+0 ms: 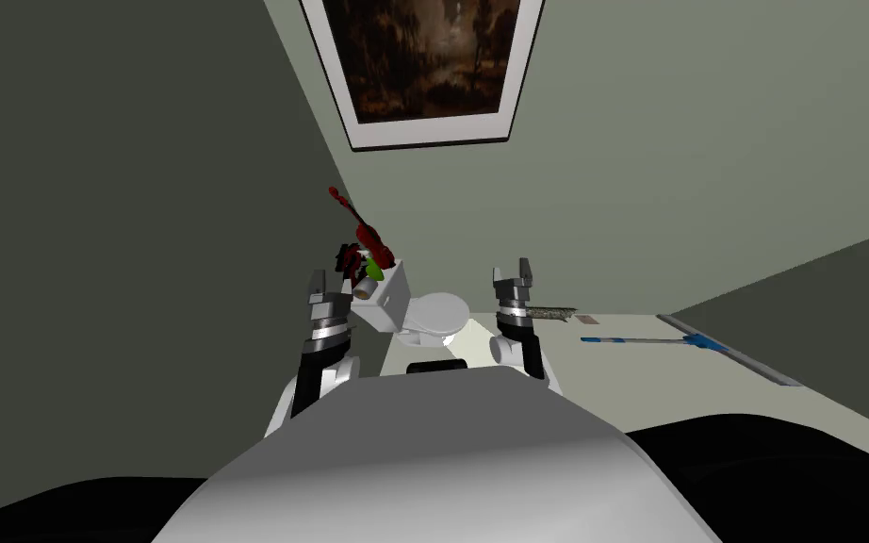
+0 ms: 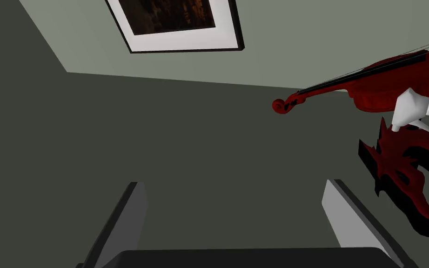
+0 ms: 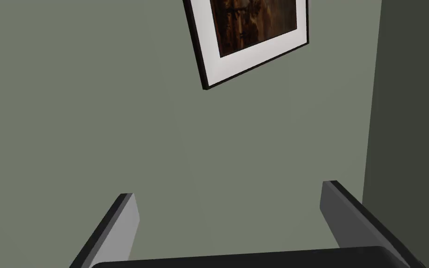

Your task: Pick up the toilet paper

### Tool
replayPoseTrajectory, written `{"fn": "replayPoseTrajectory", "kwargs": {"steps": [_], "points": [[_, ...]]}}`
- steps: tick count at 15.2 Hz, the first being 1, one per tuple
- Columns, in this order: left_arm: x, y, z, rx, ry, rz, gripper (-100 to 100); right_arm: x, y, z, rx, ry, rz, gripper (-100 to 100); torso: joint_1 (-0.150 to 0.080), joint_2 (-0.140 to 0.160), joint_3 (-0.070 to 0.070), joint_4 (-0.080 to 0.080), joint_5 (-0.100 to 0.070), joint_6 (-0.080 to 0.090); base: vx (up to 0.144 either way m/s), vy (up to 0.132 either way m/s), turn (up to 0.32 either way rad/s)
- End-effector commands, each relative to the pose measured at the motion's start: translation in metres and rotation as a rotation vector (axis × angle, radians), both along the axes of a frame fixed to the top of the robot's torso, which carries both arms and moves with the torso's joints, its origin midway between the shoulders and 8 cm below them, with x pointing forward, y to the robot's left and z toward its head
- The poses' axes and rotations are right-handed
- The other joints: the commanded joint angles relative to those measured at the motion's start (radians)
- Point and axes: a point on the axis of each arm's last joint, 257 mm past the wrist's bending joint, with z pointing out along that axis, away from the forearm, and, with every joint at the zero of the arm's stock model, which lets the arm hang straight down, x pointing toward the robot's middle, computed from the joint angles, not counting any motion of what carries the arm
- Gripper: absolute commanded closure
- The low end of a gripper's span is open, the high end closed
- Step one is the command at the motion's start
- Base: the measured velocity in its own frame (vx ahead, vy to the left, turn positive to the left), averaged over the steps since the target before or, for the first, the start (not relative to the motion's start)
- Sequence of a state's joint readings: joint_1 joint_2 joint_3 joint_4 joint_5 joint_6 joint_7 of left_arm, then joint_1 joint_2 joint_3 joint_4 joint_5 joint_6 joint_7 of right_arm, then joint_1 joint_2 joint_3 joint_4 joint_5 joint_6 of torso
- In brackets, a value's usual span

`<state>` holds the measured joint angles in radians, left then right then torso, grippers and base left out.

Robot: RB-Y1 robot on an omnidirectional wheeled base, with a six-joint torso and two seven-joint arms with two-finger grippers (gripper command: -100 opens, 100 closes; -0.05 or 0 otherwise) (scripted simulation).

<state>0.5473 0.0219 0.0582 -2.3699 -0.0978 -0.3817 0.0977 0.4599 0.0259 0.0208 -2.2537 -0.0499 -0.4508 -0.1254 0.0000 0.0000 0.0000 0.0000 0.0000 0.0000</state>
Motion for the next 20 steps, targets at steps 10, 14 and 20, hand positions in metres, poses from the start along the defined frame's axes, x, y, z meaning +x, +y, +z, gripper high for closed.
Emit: {"fn": "replayPoseTrajectory", "kwargs": {"steps": [10, 14, 20], "points": [[0.023, -0.025, -0.038, 0.012, 0.161, -0.128, -100, 0.0, 0.0, 0.0, 0.0, 0.0, 0.0, 0, -0.001, 0.008, 0.004, 0.002, 0.0, 0.0, -0.069, -0.007, -0.065], [0.03, -0.028, -0.057, -0.027, 0.23, -0.153, -100, 0.0, 0.0, 0.0, 0.0, 0.0, 0.0, 0, 0.0, 0.01, 0.006, 0.002, 0.0, 0.0, -0.121, -0.008, -0.094], [0.045, -0.023, -0.099, -0.066, 0.363, -0.155, -100, 0.0, 0.0, 0.0, 0.0, 0.0, 0.0, 0, 0.0, 0.001, 0.001, 0.0, 0.0, 0.0, -0.009, -0.007, -0.044]]}}
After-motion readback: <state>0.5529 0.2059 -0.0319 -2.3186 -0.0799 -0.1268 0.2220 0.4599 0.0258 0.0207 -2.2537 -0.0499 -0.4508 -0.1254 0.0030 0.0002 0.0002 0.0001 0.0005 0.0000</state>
